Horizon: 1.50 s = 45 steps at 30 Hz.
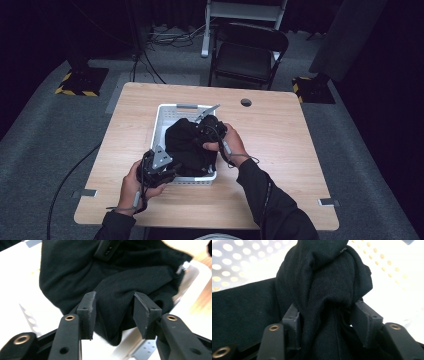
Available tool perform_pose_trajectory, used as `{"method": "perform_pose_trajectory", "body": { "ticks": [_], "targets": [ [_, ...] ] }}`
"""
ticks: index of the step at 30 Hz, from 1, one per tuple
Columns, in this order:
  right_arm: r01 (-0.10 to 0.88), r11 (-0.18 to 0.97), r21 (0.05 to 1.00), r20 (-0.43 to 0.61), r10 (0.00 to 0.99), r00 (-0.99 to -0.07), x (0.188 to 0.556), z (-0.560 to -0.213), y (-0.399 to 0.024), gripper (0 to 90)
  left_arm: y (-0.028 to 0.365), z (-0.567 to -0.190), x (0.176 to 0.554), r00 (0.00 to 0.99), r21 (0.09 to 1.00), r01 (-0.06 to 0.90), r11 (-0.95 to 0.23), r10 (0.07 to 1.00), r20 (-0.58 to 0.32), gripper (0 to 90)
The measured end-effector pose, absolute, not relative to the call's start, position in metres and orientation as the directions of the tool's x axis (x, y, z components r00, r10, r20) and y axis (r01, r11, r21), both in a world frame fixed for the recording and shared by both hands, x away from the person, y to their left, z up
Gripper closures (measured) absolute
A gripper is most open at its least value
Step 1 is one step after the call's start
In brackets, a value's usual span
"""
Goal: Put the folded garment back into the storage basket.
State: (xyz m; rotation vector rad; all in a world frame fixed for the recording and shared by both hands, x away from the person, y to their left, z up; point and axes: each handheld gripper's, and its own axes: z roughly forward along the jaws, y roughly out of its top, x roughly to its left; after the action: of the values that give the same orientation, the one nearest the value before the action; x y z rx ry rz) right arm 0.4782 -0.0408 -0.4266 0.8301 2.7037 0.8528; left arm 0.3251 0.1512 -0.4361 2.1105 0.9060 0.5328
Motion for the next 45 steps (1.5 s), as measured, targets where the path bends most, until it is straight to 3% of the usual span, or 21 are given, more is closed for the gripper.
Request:
{"method": "perform_pose_trajectory", "body": {
  "ticks": [11,18,21,31,45],
  "targets": [
    [0.439,0.697,0.567,-0.046,0.558,-0.828,0.475,-0.426,-0.037,22.0,0.143,-0.432,0.319,0.698,0.791,0.406,-0.457,0.714,0.054,38.7],
    [0.405,0.721,0.562,-0.093,0.542,-0.835,0.471,-0.429,-0.033,9.4,0.133,-0.432,0.316,0.709,0.779,0.404,-0.479,0.702,0.064,15.3],
    [0.396,0.728,0.56,-0.103,0.535,-0.839,0.471,-0.43,-0.033,7.2,0.13,-0.432,0.315,0.708,0.78,0.403,-0.479,0.703,0.066,9.4],
    [0.357,0.758,0.545,-0.118,0.492,-0.863,0.467,-0.432,-0.031,5.9,0.125,-0.432,0.313,0.713,0.778,0.4,-0.485,0.698,0.069,3.1],
    [0.268,0.791,0.55,-0.177,0.423,-0.889,0.454,-0.429,-0.042,5.8,0.114,-0.433,0.307,0.705,0.772,0.37,-0.517,0.697,0.13,2.8]
  ]
}}
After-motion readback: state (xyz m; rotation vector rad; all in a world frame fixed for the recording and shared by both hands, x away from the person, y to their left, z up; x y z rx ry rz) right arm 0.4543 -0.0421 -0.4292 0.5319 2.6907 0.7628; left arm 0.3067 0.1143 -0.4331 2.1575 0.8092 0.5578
